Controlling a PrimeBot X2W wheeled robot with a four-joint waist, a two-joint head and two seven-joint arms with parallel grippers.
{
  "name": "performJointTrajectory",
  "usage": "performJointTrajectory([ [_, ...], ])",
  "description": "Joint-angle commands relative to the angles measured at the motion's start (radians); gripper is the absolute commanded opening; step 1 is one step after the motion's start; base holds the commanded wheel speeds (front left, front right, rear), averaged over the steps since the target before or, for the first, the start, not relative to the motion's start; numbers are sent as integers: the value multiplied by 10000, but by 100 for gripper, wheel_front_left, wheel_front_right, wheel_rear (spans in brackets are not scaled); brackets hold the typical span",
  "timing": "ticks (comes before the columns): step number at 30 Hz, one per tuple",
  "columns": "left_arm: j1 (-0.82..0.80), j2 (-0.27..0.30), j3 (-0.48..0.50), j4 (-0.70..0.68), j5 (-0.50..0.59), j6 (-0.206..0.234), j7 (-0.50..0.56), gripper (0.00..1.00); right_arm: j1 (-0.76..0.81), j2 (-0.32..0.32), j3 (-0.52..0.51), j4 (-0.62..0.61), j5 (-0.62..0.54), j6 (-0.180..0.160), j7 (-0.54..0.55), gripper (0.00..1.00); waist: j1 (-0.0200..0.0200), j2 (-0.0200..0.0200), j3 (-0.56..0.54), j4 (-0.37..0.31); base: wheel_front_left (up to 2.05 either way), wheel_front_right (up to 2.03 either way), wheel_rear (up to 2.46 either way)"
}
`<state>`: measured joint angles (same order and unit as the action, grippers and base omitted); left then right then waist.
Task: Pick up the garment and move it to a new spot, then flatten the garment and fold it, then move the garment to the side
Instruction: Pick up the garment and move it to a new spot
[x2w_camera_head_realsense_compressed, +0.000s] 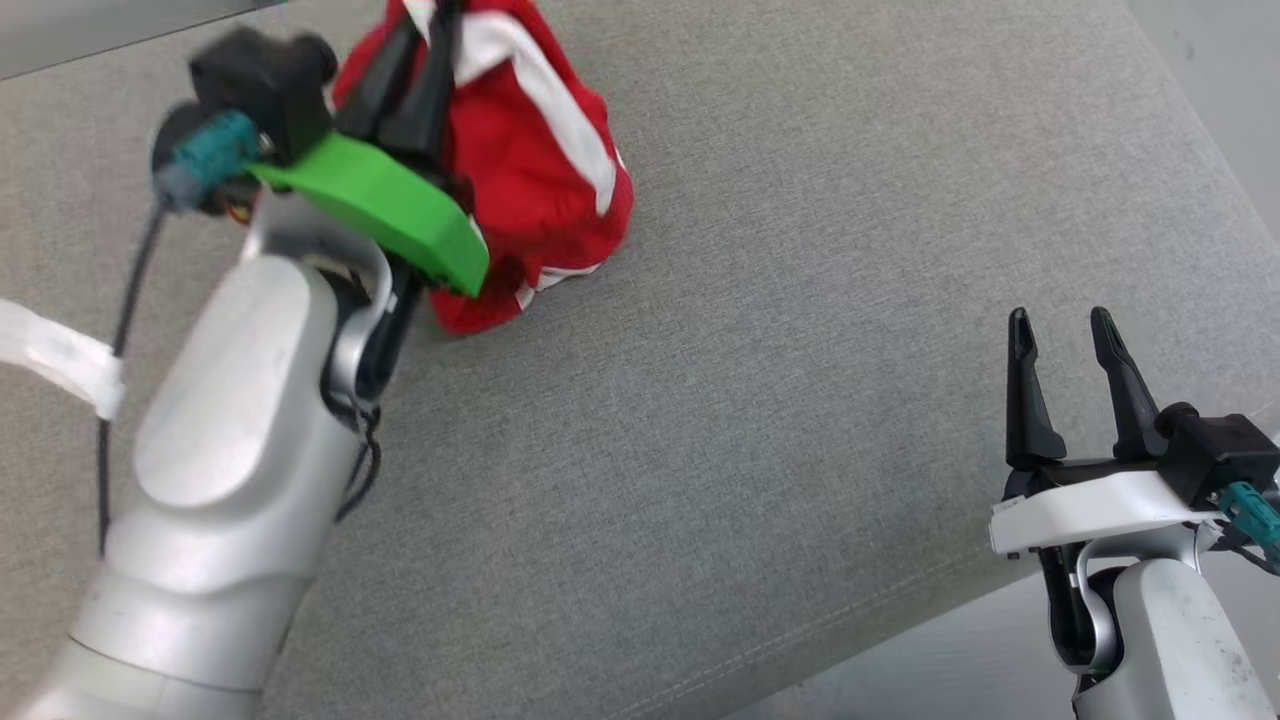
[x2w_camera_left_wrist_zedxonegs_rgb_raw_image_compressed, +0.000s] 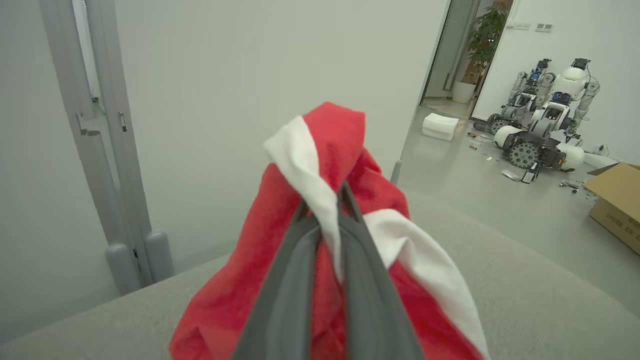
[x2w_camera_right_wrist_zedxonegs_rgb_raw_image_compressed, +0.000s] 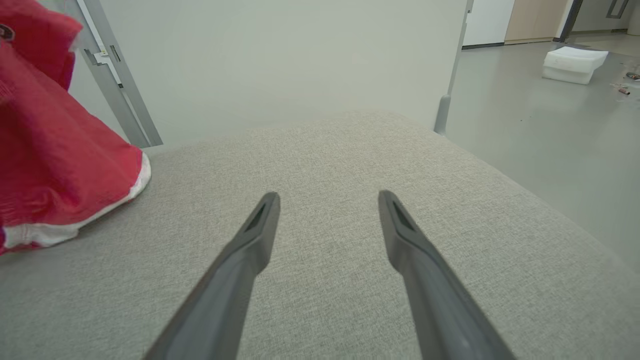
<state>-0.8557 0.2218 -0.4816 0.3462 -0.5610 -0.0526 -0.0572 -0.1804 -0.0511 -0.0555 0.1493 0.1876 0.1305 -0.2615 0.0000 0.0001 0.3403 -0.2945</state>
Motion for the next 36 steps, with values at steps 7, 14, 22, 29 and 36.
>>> performJointTrajectory([
  [7, 1286, -532, -933, 1239, 254, -211, -572, 100, -176, 5, 113, -23, 79, 3, -48, 100, 0, -1, 51, 71, 0, 0, 0],
  [14, 954, -729, -1136, 1255, 476, -280, -1451, 100, 139, 6, 119, 3, -236, 3, -50, 100, 0, -1, -672, 738, 0, 0, 0],
  [22, 1689, -130, -527, 547, 783, 212, -2015, 100, 485, 4, 93, -119, -552, 3, -50, 100, 0, -1, -1587, 1801, 0, 0, 0],
  [29, 3250, 592, 704, -521, 971, 680, -2078, 100, 742, 2, 267, -166, -678, 3, -50, 100, 0, -1, -2109, 2633, 0, 0, 0],
  [36, 5234, 922, 2224, -1572, 1276, 898, -2070, 100, 940, -3, 357, -167, -762, 3, -49, 100, 0, -1, -2468, 3102, 0, 0, 0],
])
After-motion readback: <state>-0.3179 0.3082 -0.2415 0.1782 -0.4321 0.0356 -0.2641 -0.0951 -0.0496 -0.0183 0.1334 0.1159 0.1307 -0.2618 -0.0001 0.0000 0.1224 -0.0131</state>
